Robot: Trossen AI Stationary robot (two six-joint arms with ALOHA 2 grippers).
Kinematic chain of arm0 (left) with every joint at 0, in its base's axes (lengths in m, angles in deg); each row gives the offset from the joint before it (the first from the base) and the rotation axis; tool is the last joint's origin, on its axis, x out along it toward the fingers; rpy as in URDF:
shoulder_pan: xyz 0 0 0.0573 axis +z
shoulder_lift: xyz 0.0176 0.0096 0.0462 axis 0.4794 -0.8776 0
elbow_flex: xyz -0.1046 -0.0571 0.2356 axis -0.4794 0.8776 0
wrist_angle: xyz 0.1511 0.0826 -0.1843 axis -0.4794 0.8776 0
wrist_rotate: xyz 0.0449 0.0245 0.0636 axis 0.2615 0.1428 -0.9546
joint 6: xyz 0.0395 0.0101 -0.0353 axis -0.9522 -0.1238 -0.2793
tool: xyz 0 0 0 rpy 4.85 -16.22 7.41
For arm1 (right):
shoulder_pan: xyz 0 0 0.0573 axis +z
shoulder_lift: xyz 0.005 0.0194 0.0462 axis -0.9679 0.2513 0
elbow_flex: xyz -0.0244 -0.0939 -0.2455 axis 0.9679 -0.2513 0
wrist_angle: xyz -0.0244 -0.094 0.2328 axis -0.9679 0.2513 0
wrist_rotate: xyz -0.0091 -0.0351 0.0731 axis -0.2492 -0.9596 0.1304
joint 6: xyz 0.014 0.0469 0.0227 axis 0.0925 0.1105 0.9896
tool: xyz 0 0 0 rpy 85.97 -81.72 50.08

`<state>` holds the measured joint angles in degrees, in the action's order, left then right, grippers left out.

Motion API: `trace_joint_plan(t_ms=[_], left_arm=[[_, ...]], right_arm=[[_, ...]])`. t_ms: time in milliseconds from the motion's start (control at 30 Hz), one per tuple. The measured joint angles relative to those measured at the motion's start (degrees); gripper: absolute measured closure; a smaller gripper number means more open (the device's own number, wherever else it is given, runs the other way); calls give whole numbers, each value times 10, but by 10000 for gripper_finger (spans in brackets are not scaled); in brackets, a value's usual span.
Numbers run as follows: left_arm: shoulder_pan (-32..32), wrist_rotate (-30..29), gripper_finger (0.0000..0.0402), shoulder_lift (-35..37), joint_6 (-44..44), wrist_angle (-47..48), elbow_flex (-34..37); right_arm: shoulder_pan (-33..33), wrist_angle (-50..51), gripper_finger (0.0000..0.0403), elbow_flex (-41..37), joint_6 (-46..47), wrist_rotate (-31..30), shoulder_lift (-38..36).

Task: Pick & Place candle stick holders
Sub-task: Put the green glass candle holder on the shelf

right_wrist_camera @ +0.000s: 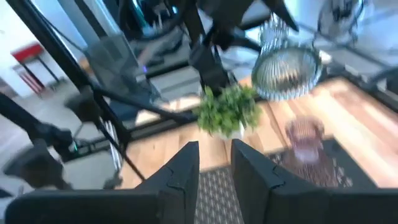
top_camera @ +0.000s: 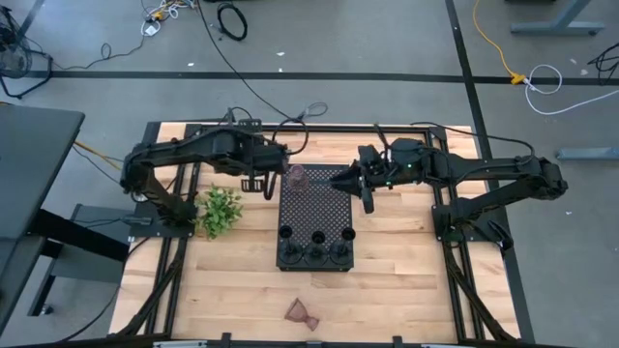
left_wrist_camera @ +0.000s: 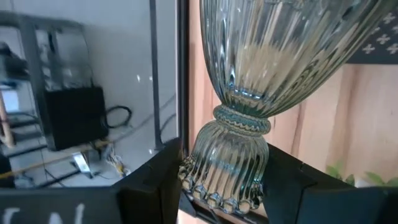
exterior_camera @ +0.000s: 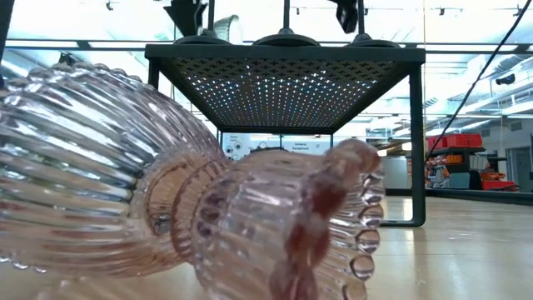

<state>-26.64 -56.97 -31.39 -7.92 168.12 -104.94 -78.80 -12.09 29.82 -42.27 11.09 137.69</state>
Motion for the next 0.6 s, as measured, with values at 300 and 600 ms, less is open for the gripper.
trace_joint_plan(t_ms=[300, 600], left_arm=[[-75, -65, 234, 0, -132, -1, -36], [-158, -198, 234, -1, -272, -11, -36]], right_arm=[[0, -127, 312, 0, 1, 11, 0], [0, -160, 282, 1, 0, 85, 27]])
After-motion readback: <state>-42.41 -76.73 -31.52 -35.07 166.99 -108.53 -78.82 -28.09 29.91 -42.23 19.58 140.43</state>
